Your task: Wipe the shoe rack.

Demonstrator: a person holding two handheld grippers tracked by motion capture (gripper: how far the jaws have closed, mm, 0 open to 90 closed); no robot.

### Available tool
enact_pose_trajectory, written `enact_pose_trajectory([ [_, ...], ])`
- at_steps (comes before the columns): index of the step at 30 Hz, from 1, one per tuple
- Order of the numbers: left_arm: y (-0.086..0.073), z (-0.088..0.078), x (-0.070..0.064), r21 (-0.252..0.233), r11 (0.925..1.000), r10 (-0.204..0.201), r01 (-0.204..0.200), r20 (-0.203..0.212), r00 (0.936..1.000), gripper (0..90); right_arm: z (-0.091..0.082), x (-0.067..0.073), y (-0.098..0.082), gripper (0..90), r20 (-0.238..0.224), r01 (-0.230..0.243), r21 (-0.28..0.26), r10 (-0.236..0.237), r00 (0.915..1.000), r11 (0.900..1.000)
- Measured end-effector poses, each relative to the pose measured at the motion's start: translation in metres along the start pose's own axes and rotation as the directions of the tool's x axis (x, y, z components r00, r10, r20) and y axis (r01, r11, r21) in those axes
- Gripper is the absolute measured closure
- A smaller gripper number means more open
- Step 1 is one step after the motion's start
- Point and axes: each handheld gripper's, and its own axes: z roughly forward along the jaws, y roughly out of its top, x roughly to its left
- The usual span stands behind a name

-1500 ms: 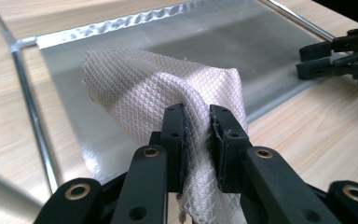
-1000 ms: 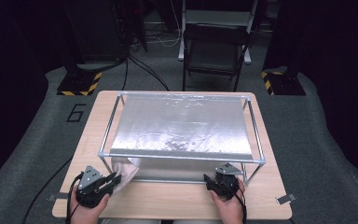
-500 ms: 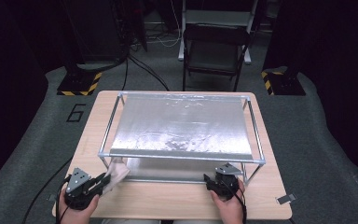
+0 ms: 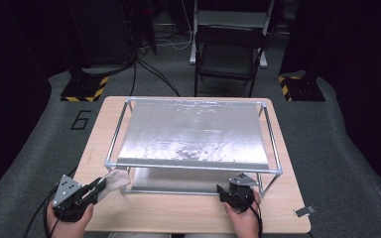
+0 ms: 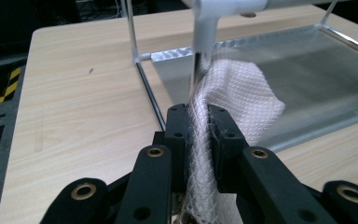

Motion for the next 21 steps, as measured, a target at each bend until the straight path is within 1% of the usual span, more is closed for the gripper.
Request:
enact_pose_trajectory([
  [1, 0.000, 0.000, 0.000, 0.000, 1.0000, 0.000, 0.000, 0.000, 1.0000, 79.3, 0.000, 0.000, 0.000, 43.5, 0.000, 0.000, 0.000, 0.000, 1.0000, 1.000],
  [3, -0.009, 0.009, 0.002, 0.033, 0.9994, -0.012, 0.012, 0.001, 0.9999, 79.3, 0.000, 0.000, 0.000, 43.5, 0.004, 0.000, 0.003, 0.000, 1.0000, 1.000],
  [6, -0.025, 0.023, 0.005, 0.089, 0.9952, -0.039, 0.039, 0.008, 0.9992, 79.3, 0.000, 0.000, 0.000, 43.6, 0.003, -0.001, 0.003, 0.001, 1.0000, 1.000],
  [7, -0.025, 0.023, 0.005, 0.089, 0.9952, -0.039, 0.039, 0.008, 0.9992, 79.3, 0.000, 0.000, 0.000, 43.6, 0.003, -0.001, 0.003, 0.001, 1.0000, 1.000],
  [9, -0.024, 0.023, 0.006, 0.084, 0.9955, -0.044, 0.044, 0.003, 0.9990, 79.3, 0.000, 0.000, 0.000, 43.5, 0.003, 0.000, 0.003, 0.000, 1.0000, 1.000],
  [10, -0.018, 0.017, 0.006, 0.069, 0.9973, -0.025, 0.025, -0.008, 0.9997, 79.3, 0.000, 0.000, 0.000, 43.6, 0.003, -0.001, 0.003, 0.001, 1.0000, 1.000],
  [11, -0.018, 0.017, 0.006, 0.069, 0.9973, -0.025, 0.025, -0.008, 0.9997, 79.3, 0.000, 0.000, 0.000, 43.6, 0.003, -0.001, 0.003, 0.001, 1.0000, 1.000],
  [12, -0.008, 0.009, 0.006, 0.034, 0.9994, -0.008, 0.009, -0.018, 0.9998, 79.3, 0.000, 0.000, 0.000, 43.5, 0.003, -0.001, 0.003, 0.001, 1.0000, 1.000],
  [13, -0.008, 0.009, 0.006, 0.034, 0.9994, -0.008, 0.009, -0.018, 0.9998, 79.3, 0.000, 0.000, 0.000, 43.5, 0.003, -0.001, 0.003, 0.001, 1.0000, 1.000],
  [14, 0.000, 0.000, 0.006, -0.013, 0.9999, -0.001, 0.000, -0.031, 0.9995, 79.3, 0.000, 0.000, 0.000, 43.6, 0.003, -0.001, 0.003, 0.001, 1.0000, 1.000],
  [15, 0.000, 0.000, 0.006, -0.013, 0.9999, -0.001, 0.000, -0.031, 0.9995, 79.3, 0.000, 0.000, 0.000, 43.6, 0.003, -0.001, 0.003, 0.001, 1.0000, 1.000],
  [16, 0.005, -0.005, 0.007, -0.025, 0.9996, 0.009, -0.010, -0.037, 0.9993, 79.3, 0.000, 0.000, 0.000, 43.6, 0.003, -0.001, 0.003, 0.001, 1.0000, 1.000],
  [18, 0.007, -0.006, 0.008, -0.044, 0.9990, 0.009, -0.011, -0.050, 0.9987, 79.3, 0.000, 0.000, 0.000, 43.6, 0.004, 0.000, 0.003, 0.000, 1.0000, 1.000],
  [19, 0.007, -0.005, 0.010, -0.034, 0.9994, 0.005, -0.007, -0.046, 0.9989, 79.3, 0.000, 0.000, 0.000, 43.6, 0.004, 0.000, 0.003, 0.000, 1.0000, 1.000],
  [20, 0.002, 0.003, 0.013, -0.018, 0.9998, -0.013, 0.013, -0.044, 0.9989, 79.3, 0.000, 0.000, 0.000, 43.6, 0.004, 0.000, 0.003, 0.000, 1.0000, 1.000],
  [21, 0.002, 0.003, 0.013, -0.018, 0.9998, -0.013, 0.013, -0.044, 0.9989, 79.3, 0.000, 0.000, 0.000, 43.6, 0.004, 0.000, 0.003, 0.000, 1.0000, 1.000],
])
